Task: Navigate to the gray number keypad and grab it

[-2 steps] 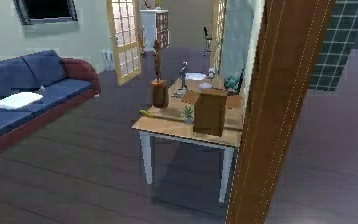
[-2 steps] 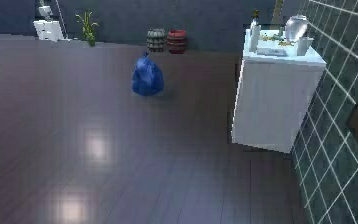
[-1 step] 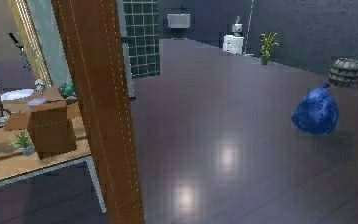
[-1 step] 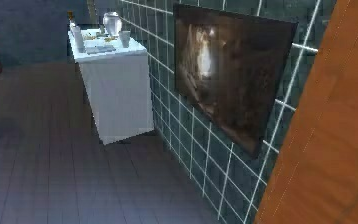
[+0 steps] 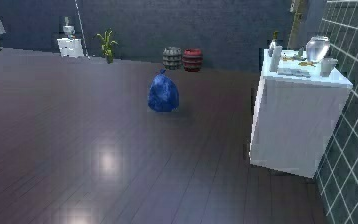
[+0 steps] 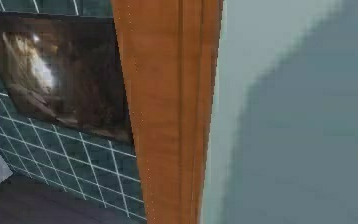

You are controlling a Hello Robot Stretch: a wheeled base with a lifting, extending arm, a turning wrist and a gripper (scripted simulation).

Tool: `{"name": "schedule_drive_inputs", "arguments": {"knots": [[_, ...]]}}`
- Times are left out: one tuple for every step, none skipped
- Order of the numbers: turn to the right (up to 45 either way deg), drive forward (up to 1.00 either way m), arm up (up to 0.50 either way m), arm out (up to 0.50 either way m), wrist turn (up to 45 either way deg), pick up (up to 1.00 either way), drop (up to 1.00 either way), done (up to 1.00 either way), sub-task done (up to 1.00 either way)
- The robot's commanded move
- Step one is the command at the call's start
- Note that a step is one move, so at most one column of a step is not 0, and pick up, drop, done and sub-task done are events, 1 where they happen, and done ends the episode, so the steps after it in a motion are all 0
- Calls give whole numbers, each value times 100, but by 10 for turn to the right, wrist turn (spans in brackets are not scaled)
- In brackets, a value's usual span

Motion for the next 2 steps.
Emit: {"name": "schedule_drive_inputs", "arguments": {"knots": [[0, 40, 0, 0, 0, 0, 0, 0, 0], [0, 40, 0, 0, 0, 0, 0, 0, 0]]}}
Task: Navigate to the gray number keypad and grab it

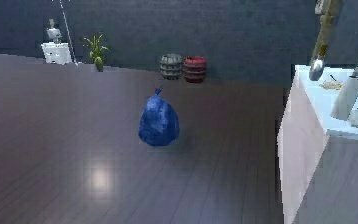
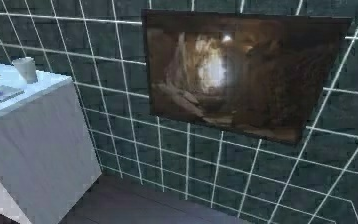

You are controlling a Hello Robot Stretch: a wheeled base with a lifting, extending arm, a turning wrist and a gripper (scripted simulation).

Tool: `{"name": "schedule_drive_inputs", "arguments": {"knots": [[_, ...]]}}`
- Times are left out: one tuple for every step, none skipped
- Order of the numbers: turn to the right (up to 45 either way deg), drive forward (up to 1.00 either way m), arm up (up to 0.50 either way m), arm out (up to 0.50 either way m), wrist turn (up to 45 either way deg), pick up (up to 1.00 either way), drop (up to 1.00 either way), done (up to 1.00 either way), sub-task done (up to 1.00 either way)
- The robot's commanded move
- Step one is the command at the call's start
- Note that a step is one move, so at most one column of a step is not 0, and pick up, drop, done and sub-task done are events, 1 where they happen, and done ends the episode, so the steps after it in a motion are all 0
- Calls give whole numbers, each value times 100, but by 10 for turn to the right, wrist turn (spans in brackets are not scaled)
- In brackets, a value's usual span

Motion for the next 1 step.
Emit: {"name": "schedule_drive_inputs", "arguments": {"knots": [[-450, 0, 0, 0, 0, 0, 0, 0, 0]]}}
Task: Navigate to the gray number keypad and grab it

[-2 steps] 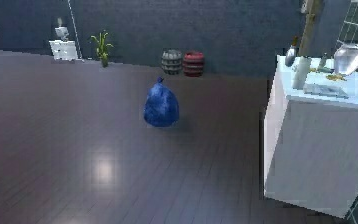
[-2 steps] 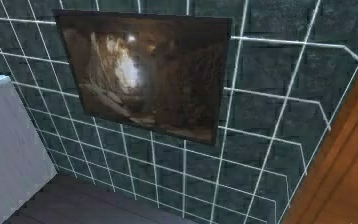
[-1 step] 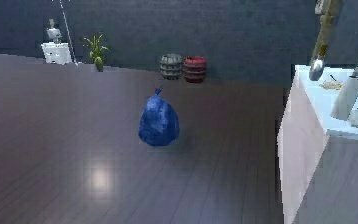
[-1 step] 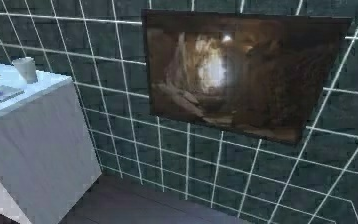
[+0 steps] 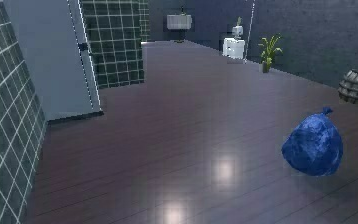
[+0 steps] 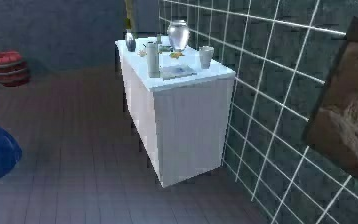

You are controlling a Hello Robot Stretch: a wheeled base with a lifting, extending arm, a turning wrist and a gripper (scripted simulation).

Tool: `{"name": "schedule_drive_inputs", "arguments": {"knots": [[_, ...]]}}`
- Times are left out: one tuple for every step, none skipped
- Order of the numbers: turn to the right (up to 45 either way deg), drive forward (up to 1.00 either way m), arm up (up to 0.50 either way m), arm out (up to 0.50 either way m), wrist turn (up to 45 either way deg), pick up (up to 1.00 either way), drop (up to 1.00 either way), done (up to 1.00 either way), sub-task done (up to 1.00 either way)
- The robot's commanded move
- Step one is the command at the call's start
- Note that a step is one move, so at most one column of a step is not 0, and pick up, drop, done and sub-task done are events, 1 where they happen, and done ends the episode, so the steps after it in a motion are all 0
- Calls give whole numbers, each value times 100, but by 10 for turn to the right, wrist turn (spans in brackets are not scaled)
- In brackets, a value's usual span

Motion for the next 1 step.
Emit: {"name": "schedule_drive_inputs", "arguments": {"knots": [[0, 100, 0, 0, 0, 0, 0, 0, 0]]}}
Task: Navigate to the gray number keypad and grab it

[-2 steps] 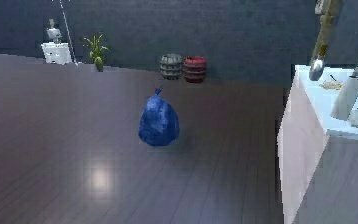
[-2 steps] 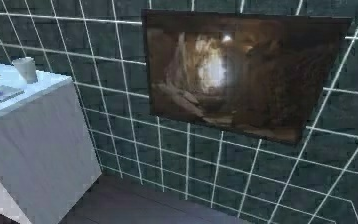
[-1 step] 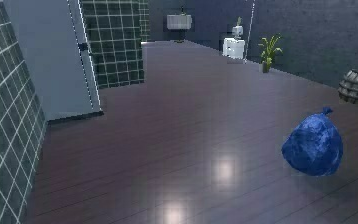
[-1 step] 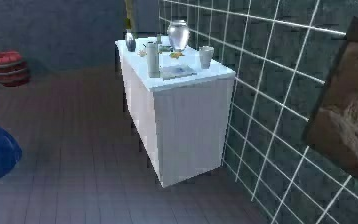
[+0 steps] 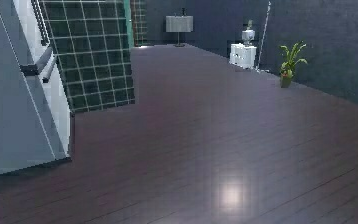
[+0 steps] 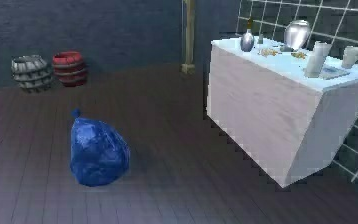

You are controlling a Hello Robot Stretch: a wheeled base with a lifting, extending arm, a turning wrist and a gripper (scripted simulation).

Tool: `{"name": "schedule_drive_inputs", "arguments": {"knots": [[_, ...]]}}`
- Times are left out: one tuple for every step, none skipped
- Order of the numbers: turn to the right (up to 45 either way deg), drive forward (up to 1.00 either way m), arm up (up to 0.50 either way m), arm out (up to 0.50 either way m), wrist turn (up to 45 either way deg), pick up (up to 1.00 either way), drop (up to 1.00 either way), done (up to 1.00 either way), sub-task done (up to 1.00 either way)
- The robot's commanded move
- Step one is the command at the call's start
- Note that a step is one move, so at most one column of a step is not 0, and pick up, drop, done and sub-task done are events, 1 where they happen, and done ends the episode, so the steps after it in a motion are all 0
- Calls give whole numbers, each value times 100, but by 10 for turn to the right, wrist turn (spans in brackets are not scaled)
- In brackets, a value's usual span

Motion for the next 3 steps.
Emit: {"name": "schedule_drive_inputs", "arguments": {"knots": [[0, 100, 0, 0, 0, 0, 0, 0, 0], [0, 100, 0, 0, 0, 0, 0, 0, 0], [0, 100, 0, 0, 0, 0, 0, 0, 0]]}}
